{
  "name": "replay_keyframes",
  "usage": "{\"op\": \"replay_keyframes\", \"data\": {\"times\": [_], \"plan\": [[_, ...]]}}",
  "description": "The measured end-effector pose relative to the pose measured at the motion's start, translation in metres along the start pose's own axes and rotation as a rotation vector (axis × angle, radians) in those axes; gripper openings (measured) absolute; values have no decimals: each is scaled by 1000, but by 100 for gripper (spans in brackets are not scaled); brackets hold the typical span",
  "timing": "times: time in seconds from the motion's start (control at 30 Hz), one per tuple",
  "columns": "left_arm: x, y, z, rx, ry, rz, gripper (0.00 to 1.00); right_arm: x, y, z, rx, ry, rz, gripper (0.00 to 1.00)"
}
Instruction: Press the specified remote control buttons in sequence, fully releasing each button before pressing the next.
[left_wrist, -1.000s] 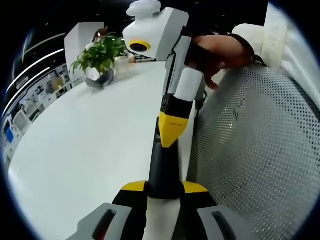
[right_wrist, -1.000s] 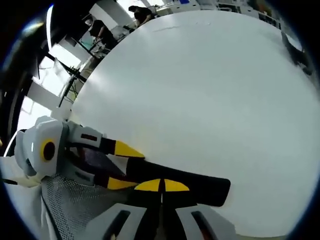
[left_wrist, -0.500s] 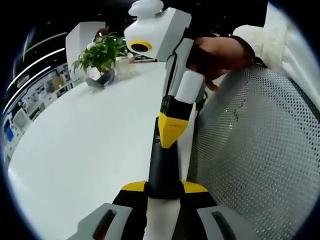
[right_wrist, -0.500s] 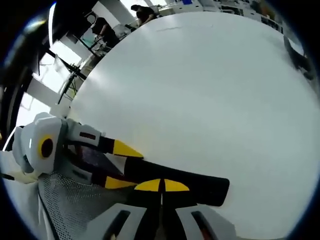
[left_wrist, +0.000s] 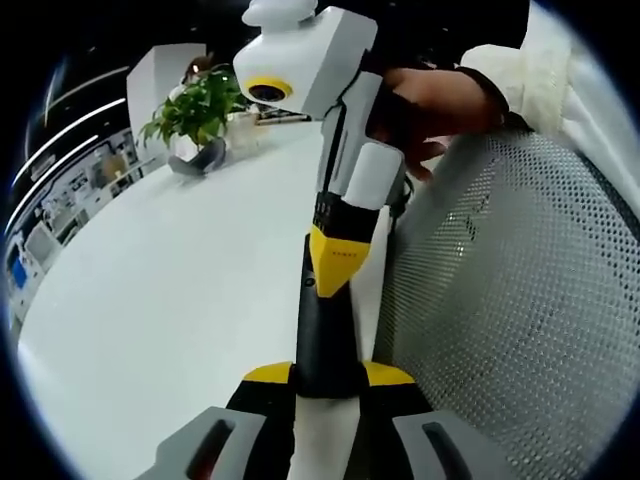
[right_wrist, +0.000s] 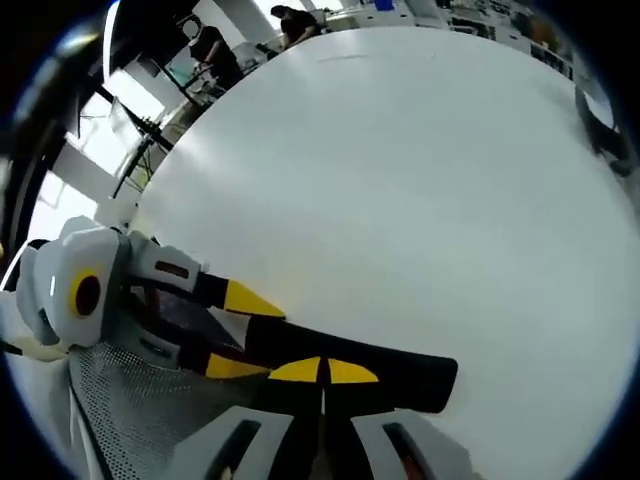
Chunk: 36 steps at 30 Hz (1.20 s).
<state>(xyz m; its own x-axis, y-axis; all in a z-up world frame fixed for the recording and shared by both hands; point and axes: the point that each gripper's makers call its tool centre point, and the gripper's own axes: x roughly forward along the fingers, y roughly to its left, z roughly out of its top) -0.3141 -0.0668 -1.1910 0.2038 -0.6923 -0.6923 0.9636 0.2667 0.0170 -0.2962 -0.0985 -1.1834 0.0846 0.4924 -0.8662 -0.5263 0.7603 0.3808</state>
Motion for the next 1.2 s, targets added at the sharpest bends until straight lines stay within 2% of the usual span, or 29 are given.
{"op": "replay_keyframes", "data": {"times": [0.3,0.5,0.63,0.8,1.2], "plan": [[0,0,0,-26,8,10,24,-1,0,0,3,-3,-1,0],[0,0,0,-34,1,7,24,-3,8,5,1,-47,36,0],[0,0,0,-34,1,9,24,0,13,3,-7,-36,58,0],[0,0,0,-33,1,9,24,5,12,-2,-36,-1,41,0],[0,-1,0,-13,6,1,24,5,12,-1,-53,-7,21,0]]}}
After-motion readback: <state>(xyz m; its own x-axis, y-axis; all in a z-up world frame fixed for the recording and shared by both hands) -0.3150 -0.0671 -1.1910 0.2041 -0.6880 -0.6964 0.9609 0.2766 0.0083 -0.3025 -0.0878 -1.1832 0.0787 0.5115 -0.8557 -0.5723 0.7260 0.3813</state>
